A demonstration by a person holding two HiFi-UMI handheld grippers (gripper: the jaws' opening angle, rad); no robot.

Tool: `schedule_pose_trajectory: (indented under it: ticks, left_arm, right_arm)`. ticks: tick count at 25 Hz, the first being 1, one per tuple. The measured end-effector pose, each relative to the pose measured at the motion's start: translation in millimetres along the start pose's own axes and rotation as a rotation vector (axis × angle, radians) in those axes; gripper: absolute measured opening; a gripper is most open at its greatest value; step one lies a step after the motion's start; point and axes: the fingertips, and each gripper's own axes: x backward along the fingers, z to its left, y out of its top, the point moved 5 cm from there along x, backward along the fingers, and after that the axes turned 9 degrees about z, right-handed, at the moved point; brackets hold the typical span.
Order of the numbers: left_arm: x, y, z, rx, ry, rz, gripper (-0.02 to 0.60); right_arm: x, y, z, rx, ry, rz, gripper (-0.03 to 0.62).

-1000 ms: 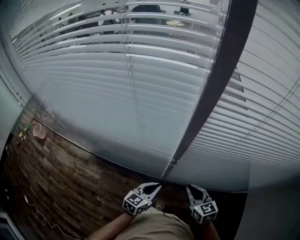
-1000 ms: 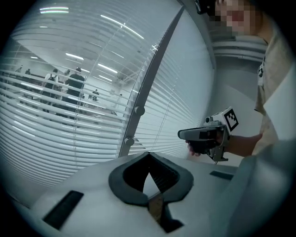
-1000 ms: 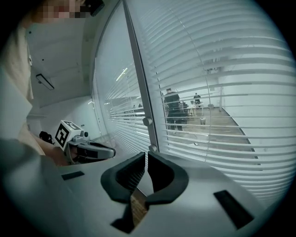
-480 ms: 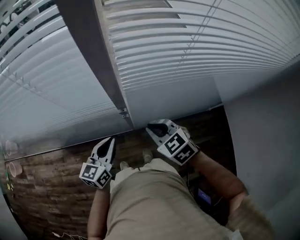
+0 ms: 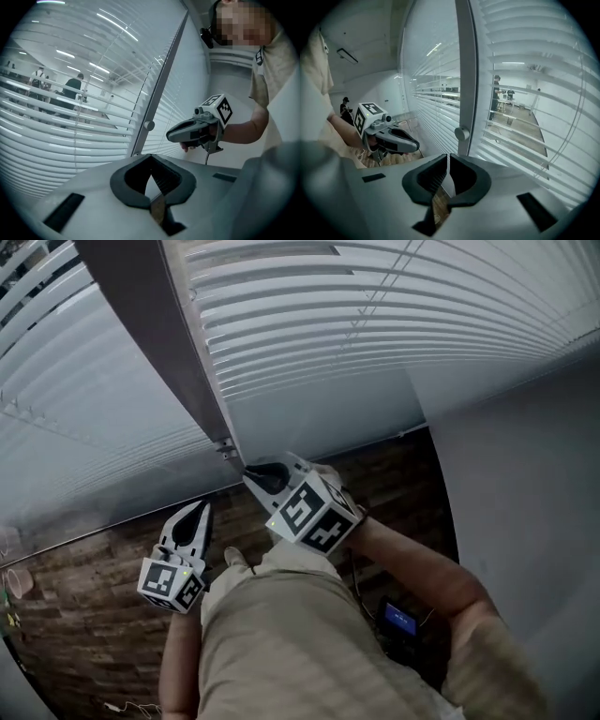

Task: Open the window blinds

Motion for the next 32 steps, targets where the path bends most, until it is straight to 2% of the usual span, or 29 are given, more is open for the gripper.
schedule_pose_trajectory:
  ticks: [3, 9, 19, 24, 28, 32]
  left_arm:
    - [10.3, -1.4, 3.1, -0.001, 0.016, -0.005, 0.011]
    - [31.7, 0.6, 4.4, 0.010, 0.041, -0.034, 0.011]
    - [65.8, -35.0, 16.3, 0.058, 0.094, -0.026, 0.011]
    - [53.5, -57.3, 28.0, 0.047, 0.103, -0.006, 0.011]
    - [49.1, -62.1, 15.4, 0.046, 0.080, 0.023, 0.011]
    - [21.0, -106.4, 25.3, 0.018, 0.093, 0.038, 0.011]
  right_arm:
    - [-1.6, 7.2, 7.4, 0.012, -0.010, -0.006, 0.028]
    - [14.3, 17.2, 15.5, -0.038, -0.014, -0.063, 0.028]
    - [29.3, -23.7, 33.5, -0.203, -0.091, -0.219, 0.028]
    - [24.8, -37.9, 29.5, -0.248, -0.101, -0.305, 0.028]
    - [46.2, -49.6, 24.0, -0.383, -0.106, -0.426, 0.028]
    - [17.9, -100.2, 16.3, -0.428, -0.123, -0.484, 0.024]
